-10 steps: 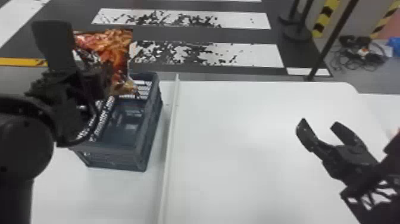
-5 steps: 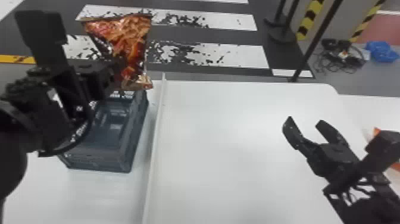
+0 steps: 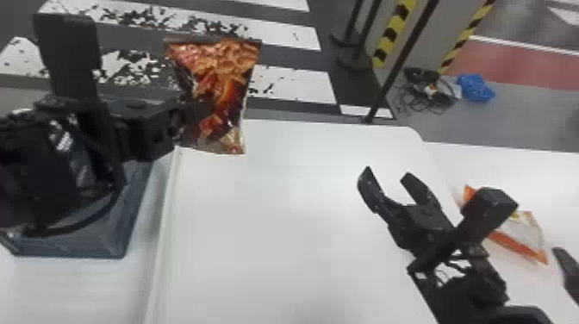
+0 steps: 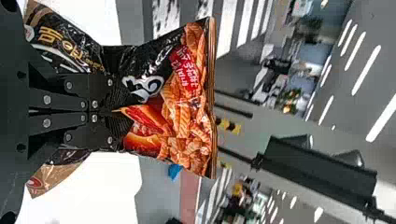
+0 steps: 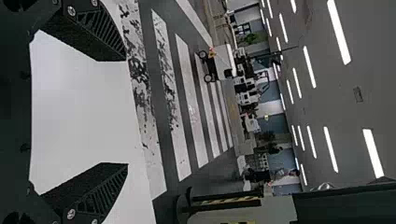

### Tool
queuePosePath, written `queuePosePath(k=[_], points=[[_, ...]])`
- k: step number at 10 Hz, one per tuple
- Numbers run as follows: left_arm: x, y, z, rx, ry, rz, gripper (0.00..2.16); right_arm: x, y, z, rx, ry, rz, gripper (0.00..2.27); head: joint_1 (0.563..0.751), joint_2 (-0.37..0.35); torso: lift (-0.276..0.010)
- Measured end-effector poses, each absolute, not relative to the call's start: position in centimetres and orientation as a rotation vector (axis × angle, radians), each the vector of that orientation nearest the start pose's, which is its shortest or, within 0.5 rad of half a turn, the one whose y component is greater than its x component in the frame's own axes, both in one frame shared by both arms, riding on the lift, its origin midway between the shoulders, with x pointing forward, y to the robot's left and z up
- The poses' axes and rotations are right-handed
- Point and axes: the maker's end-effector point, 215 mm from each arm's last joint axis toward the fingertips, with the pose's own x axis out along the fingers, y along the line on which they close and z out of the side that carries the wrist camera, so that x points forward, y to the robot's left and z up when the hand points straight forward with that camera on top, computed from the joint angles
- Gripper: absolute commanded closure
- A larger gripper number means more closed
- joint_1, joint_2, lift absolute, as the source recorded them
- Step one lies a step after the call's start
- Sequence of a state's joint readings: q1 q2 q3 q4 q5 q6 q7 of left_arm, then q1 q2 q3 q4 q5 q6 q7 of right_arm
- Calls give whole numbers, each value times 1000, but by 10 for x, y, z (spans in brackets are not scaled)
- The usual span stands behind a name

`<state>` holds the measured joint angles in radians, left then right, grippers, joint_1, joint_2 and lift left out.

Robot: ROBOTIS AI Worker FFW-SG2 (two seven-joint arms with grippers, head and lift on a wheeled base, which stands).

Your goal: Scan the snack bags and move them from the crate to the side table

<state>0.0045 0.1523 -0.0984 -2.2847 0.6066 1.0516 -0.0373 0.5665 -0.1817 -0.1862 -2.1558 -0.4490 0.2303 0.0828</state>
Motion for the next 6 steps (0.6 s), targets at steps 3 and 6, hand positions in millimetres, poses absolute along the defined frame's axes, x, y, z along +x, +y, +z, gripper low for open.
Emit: queuePosePath(k=[3, 6], points=[[479, 4, -293, -296, 492, -705, 1771, 431, -318, -338, 196, 144, 20, 127, 695, -350, -87], [459, -53, -354, -237, 630, -789, 1744, 435, -332, -321, 206, 109, 9, 127, 695, -350, -87]])
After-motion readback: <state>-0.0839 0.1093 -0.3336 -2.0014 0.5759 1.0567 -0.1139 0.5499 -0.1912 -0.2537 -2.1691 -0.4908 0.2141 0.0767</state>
